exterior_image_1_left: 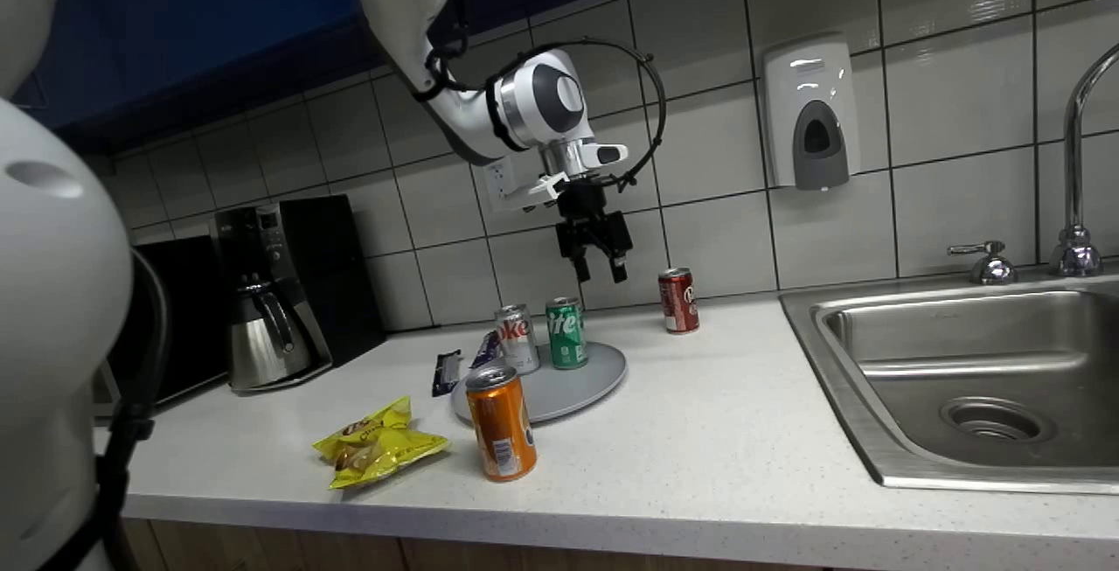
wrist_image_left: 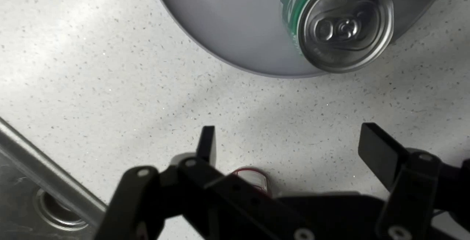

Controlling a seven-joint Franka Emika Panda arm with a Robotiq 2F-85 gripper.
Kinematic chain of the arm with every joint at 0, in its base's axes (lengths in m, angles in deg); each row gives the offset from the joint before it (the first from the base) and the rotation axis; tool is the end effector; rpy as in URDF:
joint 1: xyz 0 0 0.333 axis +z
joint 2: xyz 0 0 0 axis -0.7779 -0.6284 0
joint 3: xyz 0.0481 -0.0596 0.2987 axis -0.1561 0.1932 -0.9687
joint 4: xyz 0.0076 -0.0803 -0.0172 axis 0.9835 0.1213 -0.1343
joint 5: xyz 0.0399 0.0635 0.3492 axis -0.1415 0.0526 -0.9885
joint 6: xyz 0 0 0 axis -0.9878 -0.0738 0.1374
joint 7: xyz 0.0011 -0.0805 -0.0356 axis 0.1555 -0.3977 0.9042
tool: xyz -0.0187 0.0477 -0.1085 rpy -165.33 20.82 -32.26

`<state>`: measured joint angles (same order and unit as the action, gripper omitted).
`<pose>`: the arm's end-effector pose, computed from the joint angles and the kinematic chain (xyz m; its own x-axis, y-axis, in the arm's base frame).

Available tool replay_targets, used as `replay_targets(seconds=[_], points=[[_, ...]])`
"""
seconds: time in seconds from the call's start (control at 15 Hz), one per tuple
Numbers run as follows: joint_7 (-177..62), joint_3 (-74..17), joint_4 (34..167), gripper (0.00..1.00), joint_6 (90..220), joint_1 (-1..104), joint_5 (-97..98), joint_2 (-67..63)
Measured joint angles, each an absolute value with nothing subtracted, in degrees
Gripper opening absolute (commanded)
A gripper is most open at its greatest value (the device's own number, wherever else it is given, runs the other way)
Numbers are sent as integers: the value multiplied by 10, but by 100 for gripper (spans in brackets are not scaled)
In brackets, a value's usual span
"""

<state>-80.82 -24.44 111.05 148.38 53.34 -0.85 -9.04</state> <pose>0.6157 -0.0591 0.3290 0.8423 -0.5348 0.0667 -0.5384 -0.8406 0.0594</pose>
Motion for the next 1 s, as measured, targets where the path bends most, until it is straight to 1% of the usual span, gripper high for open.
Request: replay_targets(seconds=[1.0], points=[[-806,-243,1028,100,1508,506,-13,-149]])
